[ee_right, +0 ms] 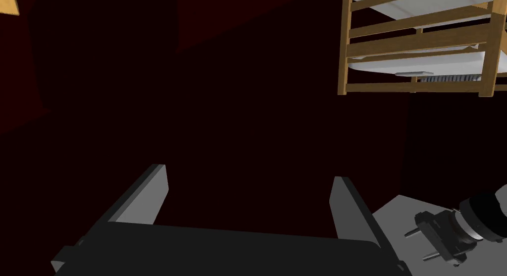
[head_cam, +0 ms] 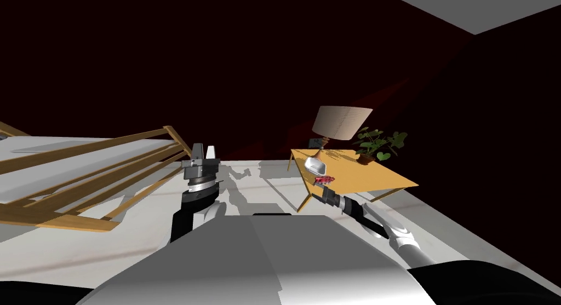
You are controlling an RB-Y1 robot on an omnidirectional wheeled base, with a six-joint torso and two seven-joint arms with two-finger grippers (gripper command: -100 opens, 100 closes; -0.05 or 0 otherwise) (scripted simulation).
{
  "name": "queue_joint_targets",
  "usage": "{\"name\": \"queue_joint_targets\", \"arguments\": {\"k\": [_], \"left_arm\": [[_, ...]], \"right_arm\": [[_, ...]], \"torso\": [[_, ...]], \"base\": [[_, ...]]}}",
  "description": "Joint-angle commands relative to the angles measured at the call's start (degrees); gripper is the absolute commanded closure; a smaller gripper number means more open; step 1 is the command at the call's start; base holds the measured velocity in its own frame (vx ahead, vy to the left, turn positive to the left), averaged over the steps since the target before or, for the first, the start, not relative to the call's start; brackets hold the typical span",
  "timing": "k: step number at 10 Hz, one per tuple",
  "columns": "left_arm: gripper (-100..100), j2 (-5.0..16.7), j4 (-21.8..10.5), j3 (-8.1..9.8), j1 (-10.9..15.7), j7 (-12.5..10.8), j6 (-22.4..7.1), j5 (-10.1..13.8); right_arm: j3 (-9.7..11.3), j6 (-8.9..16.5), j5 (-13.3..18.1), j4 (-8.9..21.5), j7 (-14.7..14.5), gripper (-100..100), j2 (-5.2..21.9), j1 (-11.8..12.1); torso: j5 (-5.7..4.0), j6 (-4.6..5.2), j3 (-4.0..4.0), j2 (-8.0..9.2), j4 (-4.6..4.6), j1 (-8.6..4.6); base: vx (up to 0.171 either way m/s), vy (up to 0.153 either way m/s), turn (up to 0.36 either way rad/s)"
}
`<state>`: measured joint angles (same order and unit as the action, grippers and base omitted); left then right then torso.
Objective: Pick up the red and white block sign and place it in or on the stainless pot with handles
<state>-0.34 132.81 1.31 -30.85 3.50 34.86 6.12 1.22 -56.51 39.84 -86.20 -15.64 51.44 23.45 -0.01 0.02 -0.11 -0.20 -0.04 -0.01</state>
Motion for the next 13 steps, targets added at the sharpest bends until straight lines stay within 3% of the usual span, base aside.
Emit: {"name": "queue_joint_targets", "arguments": {"k": [1,2,3,4,5,6,7,8,9,10,13], "left_arm": [[0,0.0,0.0,0.0,0.0,0.0,0.0,0.0],[0,0.0,0.0,0.0,0.0,0.0,0.0,0.0],[0,0.0,0.0,0.0,0.0,0.0,0.0,0.0],[0,0.0,0.0,0.0,0.0,0.0,0.0,0.0],[0,0.0,0.0,0.0,0.0,0.0,0.0,0.0],[0,0.0,0.0,0.0,0.0,0.0,0.0,0.0],[0,0.0,0.0,0.0,0.0,0.0,0.0,0.0],[0,0.0,0.0,0.0,0.0,0.0,0.0,0.0],[0,0.0,0.0,0.0,0.0,0.0,0.0,0.0],[0,0.0,0.0,0.0,0.0,0.0,0.0,0.0],[0,0.0,0.0,0.0,-0.01,0.0,0.0,0.0]], "right_arm": [[0.85,-0.98,2.86,2.82,-1.01,-100,2.69,-0.73],[0.85,-0.98,3.96,2.82,-1.01,-100,2.69,-0.73],[1.65,-1.61,5.99,5.12,-1.86,-100,4.98,-1.43],[1.65,-1.61,7.06,5.12,-1.86,-100,4.98,-1.43],[2.46,-2.18,9.15,7.31,-2.71,-100,7.22,-2.17],[2.46,-2.18,10.12,7.31,-2.71,-100,7.22,-2.17],[3.3,-2.67,12.38,9.39,-3.58,-100,9.41,-2.92],[3.3,-2.67,13.13,9.39,-3.58,-100,9.41,-2.92],[4.16,-3.07,15.42,11.37,-4.46,-100,11.52,-3.71],[4.16,-3.07,16.07,11.37,-4.46,-100,11.52,-3.71],[6.0,-3.62,21.12,15.01,-6.24,-100,15.43,-5.28]], "torso": [[0.0,0.0,0.0,0.0,0.0,0.0],[0.01,-0.02,-0.02,-0.04,-0.01,0.0],[0.0,0.0,-0.01,-0.01,0.0,0.01],[0.01,-0.02,-0.04,-0.07,-0.01,0.01],[0.01,0.0,-0.03,-0.06,-0.01,0.01],[0.0,-0.01,-0.04,-0.07,-0.01,-0.01],[0.0,0.0,-0.03,-0.05,-0.01,0.0],[0.01,-0.02,-0.07,-0.13,-0.02,0.0],[-0.01,0.0,-0.06,-0.09,-0.02,-0.03],[-0.01,-0.01,-0.07,-0.12,-0.02,-0.06],[0.01,0.01,-0.08,-0.14,-0.03,0.04]], "base": [[0.055,0.009,0.097],[0.043,0.006,0.062],[0.066,0.008,0.111],[0.06,0.003,0.054],[0.063,0.002,0.089],[0.056,0.002,0.059],[0.085,0.004,0.115],[0.066,-0.009,0.051],[0.073,-0.014,0.098],[0.066,-0.004,0.064],[0.089,0.005,0.089]]}}
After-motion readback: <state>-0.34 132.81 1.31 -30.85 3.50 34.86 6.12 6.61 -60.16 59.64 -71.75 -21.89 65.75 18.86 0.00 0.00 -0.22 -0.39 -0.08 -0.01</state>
